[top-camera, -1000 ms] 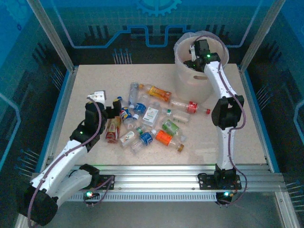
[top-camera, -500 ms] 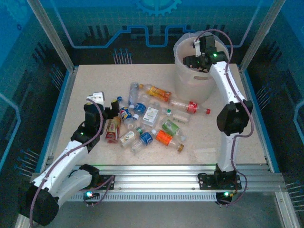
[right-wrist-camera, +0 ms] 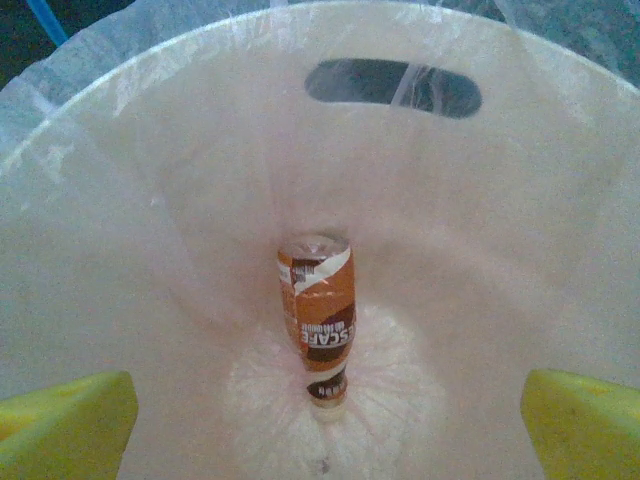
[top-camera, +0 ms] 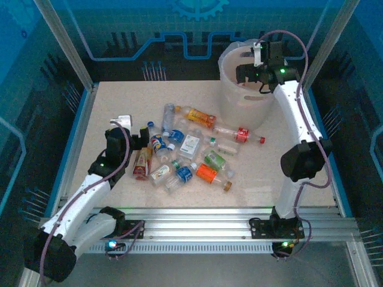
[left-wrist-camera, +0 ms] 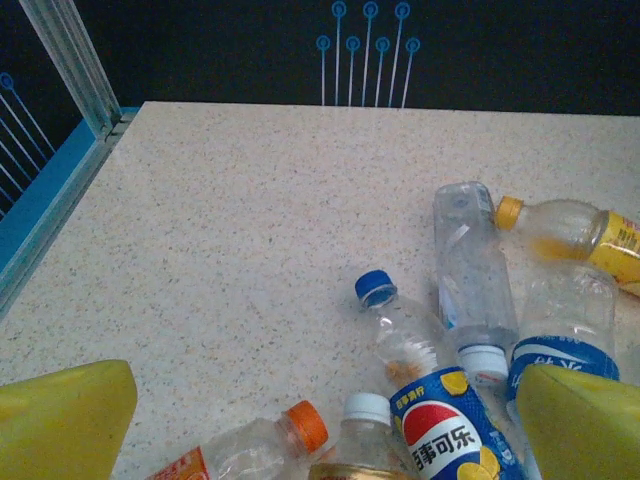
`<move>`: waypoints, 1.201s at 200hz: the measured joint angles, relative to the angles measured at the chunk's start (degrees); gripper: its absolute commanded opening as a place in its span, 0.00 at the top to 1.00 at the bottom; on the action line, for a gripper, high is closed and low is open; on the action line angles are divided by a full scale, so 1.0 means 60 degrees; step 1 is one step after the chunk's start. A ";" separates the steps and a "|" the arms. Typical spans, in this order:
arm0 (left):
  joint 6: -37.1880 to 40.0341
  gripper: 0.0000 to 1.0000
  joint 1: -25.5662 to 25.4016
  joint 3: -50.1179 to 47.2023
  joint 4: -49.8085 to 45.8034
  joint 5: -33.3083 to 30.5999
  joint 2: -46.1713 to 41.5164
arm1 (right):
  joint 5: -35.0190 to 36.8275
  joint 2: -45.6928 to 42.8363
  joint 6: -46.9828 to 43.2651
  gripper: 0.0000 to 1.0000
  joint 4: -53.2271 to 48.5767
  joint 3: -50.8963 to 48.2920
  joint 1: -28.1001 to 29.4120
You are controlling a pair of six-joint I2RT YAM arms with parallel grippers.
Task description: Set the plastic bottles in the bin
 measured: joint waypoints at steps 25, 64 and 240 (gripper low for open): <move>0.0259 0.01 0.0058 0.0739 -0.0943 0.0146 0.0284 | 0.0127 -0.0539 0.0120 0.00 0.0022 -0.0528 0.0011; 0.0841 0.01 0.0113 0.2124 -0.2820 0.0634 0.1049 | 0.0331 -0.1621 0.0328 0.00 0.0131 -0.1606 0.0062; 0.3359 0.03 0.3687 0.4014 -0.6342 0.3140 0.5778 | 0.1698 -0.3832 0.1166 0.00 0.0164 -0.3701 0.1086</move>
